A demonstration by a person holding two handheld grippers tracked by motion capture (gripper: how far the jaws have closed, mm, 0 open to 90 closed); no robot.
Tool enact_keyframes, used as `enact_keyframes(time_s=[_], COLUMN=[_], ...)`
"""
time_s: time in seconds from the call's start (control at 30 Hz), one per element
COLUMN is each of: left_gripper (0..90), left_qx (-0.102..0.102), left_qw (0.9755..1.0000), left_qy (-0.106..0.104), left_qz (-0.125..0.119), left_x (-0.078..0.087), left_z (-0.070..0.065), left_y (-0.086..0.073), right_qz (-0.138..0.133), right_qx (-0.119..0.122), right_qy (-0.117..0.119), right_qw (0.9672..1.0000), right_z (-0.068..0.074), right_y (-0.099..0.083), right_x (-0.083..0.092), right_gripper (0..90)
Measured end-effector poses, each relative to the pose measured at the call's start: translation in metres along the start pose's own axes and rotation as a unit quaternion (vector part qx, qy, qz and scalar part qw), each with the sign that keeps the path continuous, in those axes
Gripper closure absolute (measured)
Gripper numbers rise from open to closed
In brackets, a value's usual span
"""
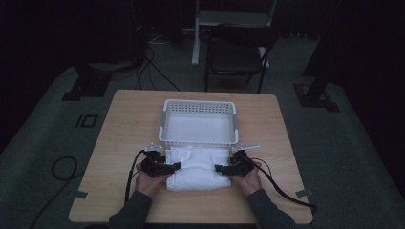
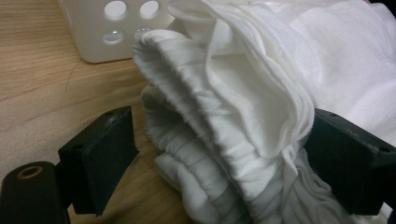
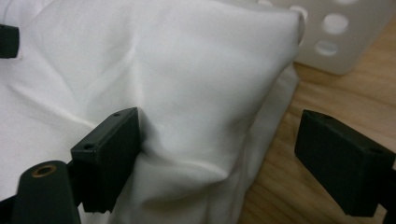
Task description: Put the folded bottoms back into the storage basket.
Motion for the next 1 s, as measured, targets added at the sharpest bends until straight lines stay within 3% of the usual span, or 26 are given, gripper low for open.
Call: enact_keyframes(time_s=[0.27, 0.3, 0.33, 0.47, 0.63, 0.77, 1.0], left_gripper=[19.8, 19.8, 26.7, 40.4, 50.6, 54.7, 57.9], left_qx=[0.004, 0.010, 0.013, 0.030, 0.015, -0.001, -0.029], left_qw=[0.9997, 0.9988, 0.9982, 0.9944, 0.9949, 0.9960, 0.9974], left_qy=[-0.022, -0.045, -0.057, -0.099, -0.099, -0.089, -0.066], left_qz=[0.011, 0.014, 0.016, 0.018, 0.016, 0.014, 0.008], left_x=[-0.003, -0.003, -0.003, -0.005, -0.003, -0.001, 0.003], left_z=[-0.002, 0.001, 0.002, 0.006, 0.001, -0.003, -0.012], left_y=[0.003, 0.003, 0.003, 0.002, 0.003, 0.003, 0.004], right_qz=[-0.006, -0.005, 0.001, 0.008, 0.010, 0.005, -0.007], right_qx=[-0.007, -0.008, -0.014, -0.025, -0.038, -0.007, 0.004], right_qy=[0.036, 0.046, 0.068, 0.091, 0.112, 0.089, 0.081], right_qw=[0.9993, 0.9989, 0.9976, 0.9955, 0.9930, 0.9960, 0.9966], right_z=[-0.002, -0.003, -0.005, -0.008, -0.009, -0.001, 0.003], right_y=[0.000, 0.001, 0.002, 0.004, 0.004, 0.006, 0.005], right_x=[-0.001, -0.002, -0.003, -0.005, -0.006, -0.002, 0.002], right_gripper=[26.6, 29.2, 35.3, 42.0, 55.1, 62.3, 65.0])
Point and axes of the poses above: each handheld gripper's, and its own axes: x roughly backward along the jaws, y roughly out of its top, z roughly to its left, the point moved 1 cm from there along -x, roughly forward along the jaws, and after that the axes turned 2 degrees about -z, right-handed, at the moved point
